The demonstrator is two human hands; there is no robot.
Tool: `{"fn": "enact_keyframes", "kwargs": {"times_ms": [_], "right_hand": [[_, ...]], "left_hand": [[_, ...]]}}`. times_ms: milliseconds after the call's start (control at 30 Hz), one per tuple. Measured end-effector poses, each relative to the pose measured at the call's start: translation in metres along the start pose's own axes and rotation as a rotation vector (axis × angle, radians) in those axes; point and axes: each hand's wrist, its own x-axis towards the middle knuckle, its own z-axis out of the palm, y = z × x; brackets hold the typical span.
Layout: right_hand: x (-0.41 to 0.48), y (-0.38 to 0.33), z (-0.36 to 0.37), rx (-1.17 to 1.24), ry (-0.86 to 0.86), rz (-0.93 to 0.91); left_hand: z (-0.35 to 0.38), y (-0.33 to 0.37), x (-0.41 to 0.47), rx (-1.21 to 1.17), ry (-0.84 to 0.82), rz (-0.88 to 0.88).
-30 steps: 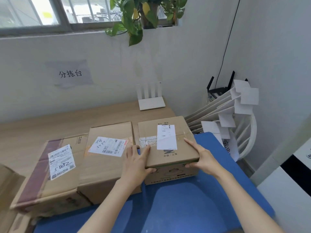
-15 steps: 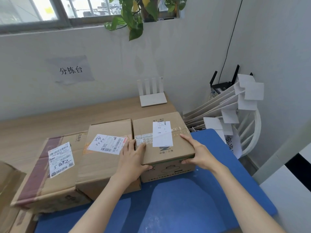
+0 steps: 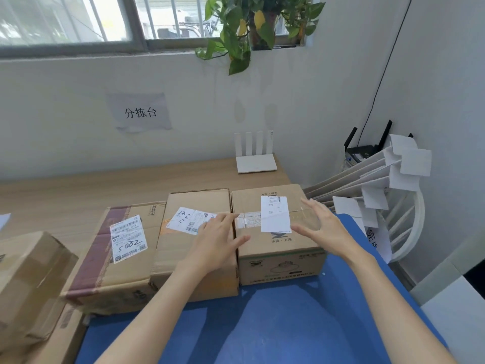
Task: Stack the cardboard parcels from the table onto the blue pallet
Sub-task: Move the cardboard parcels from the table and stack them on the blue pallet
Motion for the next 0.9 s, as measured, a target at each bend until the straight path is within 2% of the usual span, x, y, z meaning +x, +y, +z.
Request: {"fn": "enact_keyframes", "kwargs": {"times_ms": [167, 333, 567, 900], "right_hand": [[0.007, -0.062, 0.023, -0.103, 0.124, -0.160], [0.012, -0.161, 0.083, -0.066, 0.129, -0.326], [-0.006, -0.303, 0.208, 0.009, 0.069, -0.438], [-0.067, -0.490, 0.411, 0.075, -0.084, -0.520]], "left_hand": [[-0.055, -0.022, -0.024, -0.073, 0.044, -0.039], [-0.118, -0.085, -0.072, -0.077, 0.155, -0.126], [-0.213, -0.211, -0.173, -0.052, 0.273, -0.265], [-0.312, -0.397, -0.332, -0.004, 0.284, -0.439]]}}
